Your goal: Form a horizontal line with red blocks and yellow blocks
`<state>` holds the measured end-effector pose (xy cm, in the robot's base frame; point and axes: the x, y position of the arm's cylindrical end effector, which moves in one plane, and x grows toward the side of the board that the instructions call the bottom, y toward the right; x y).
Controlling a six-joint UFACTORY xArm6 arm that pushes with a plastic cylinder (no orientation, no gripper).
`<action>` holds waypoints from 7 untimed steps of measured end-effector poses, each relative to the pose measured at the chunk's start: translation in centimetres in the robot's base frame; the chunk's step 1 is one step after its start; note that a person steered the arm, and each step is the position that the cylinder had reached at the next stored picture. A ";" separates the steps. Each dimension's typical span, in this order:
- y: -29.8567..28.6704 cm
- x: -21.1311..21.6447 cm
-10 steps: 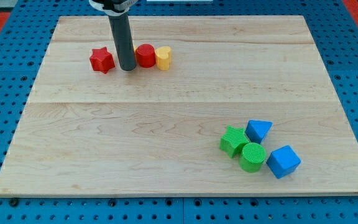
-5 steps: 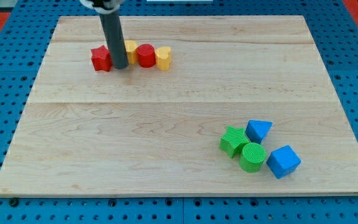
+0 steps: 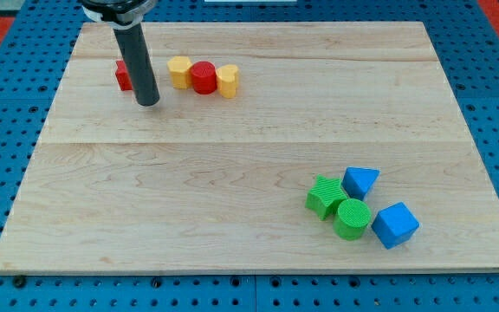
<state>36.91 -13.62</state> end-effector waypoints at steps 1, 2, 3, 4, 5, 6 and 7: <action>5.7 -0.2; 9.9 -0.4; 12.5 -2.2; 14.4 -1.0; 9.2 0.2; 8.3 -1.3; 8.4 -3.3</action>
